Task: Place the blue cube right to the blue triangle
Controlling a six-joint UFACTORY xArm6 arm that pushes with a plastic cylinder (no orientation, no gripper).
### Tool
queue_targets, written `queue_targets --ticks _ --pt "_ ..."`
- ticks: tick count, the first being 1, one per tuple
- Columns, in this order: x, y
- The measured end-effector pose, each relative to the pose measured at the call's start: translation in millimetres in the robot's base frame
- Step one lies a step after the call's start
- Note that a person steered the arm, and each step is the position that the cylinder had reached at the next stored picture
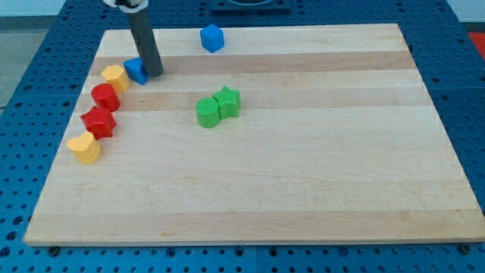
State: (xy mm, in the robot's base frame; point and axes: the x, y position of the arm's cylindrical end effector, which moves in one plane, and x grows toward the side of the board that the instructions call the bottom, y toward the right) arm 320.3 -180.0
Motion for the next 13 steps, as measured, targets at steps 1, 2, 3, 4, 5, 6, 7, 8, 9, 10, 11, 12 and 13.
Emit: queue_targets --ticks 1,2,3,4,5,6,7,8,9,10,11,12,13 --pt "2.7 21.7" --pt "-0.3 110.5" --pt "-59.5 200.7" --pt "-123.3 206.2" --pt "-126.8 181.4" --pt "-125.8 130.7" --pt "-112.0 103.1" --pt "-67.5 110.1" --pt "-49.1 110.9" --pt "-47.9 111.7" --pt "-43.9 99.5" --pt "-43.3 62.6" --pt "-36.1 42.4"
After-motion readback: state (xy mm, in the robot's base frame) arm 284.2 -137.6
